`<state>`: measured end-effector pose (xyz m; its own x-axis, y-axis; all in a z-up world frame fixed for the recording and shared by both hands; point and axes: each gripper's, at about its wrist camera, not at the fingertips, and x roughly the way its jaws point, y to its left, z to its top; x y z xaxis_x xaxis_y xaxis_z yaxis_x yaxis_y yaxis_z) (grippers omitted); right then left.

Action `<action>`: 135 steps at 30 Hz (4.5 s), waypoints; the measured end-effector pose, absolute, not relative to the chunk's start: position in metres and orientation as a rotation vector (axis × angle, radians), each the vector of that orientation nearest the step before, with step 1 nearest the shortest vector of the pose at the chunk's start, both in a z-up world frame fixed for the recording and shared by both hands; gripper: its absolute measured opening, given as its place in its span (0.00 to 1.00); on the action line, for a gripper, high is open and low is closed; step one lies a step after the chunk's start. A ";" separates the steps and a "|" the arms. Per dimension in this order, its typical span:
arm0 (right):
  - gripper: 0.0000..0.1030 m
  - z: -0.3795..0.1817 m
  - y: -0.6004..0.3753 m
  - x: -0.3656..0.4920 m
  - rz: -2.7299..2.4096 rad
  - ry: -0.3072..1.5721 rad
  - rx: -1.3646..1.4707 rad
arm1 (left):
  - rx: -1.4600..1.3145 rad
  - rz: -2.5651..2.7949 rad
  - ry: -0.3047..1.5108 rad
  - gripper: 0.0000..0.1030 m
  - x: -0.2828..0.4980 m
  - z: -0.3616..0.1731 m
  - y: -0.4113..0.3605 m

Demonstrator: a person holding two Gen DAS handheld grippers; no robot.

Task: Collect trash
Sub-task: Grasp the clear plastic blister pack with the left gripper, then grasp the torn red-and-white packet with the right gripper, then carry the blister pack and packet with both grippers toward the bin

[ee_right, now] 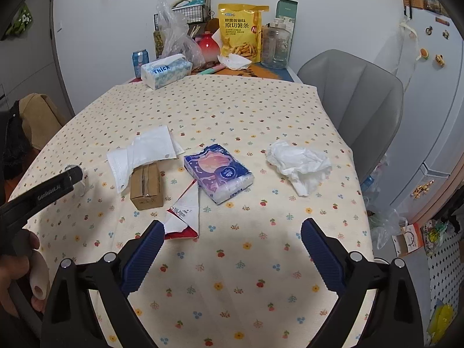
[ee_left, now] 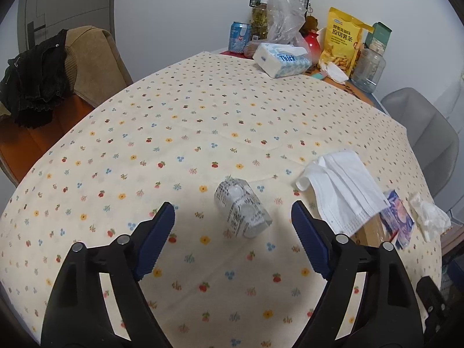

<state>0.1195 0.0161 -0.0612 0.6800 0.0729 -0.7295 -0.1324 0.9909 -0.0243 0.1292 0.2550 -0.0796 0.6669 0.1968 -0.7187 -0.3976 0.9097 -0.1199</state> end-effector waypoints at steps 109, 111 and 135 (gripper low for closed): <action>0.14 -0.033 -0.038 0.087 0.131 0.809 -0.022 | -0.077 0.116 0.703 0.25 0.094 -0.033 0.107; 0.14 -0.028 -0.049 0.086 0.120 0.801 -0.009 | -0.070 0.100 0.694 0.25 0.095 -0.028 0.096; 0.14 -0.012 -0.192 0.081 -0.059 0.763 0.132 | 0.052 -0.100 0.667 0.24 0.126 -0.005 -0.051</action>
